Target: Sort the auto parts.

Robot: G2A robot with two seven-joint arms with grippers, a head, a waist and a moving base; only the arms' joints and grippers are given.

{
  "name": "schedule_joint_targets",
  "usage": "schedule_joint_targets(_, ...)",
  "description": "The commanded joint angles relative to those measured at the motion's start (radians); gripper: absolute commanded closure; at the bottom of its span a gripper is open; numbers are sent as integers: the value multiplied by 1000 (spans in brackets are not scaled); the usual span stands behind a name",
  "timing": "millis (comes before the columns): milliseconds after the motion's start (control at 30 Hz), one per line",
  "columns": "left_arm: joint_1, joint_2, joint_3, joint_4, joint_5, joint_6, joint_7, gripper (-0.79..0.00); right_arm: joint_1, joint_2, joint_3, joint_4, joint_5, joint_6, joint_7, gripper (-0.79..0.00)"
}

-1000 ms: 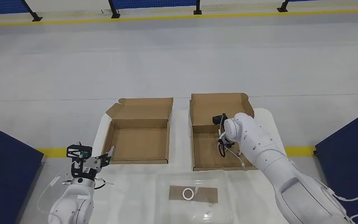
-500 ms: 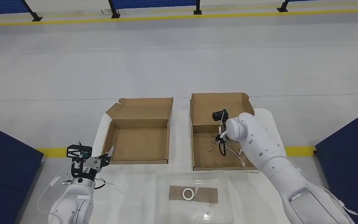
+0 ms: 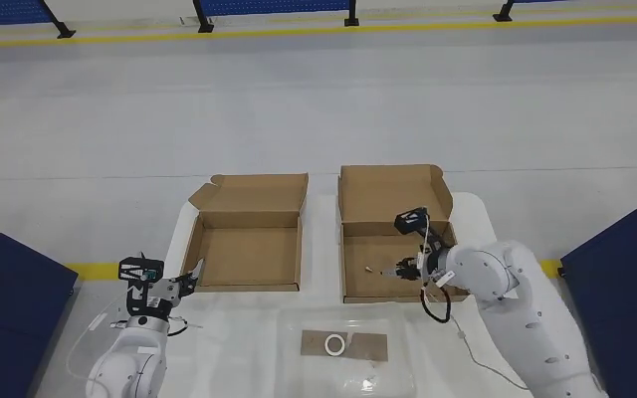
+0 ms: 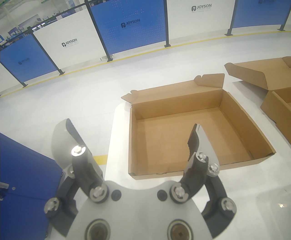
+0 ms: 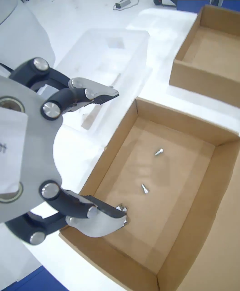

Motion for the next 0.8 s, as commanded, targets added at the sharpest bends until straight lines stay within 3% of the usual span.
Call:
schedule_joint_targets(0,0,0,0,0,0,0,0,-785,-60,9,57,-48,60,-95,-5,-785)
schedule_joint_targets(333,0,0,0,0,0,0,0,-785,-271,48,327,-70,496,-446,-14,-785)
schedule_joint_targets(567,0,0,0,0,0,0,0,-785,-379,112,369,-76,684,-531,-99,-785)
schedule_joint_targets(767,0,0,0,0,0,0,0,-785,-417,183,331,-50,785,-619,-187,-785)
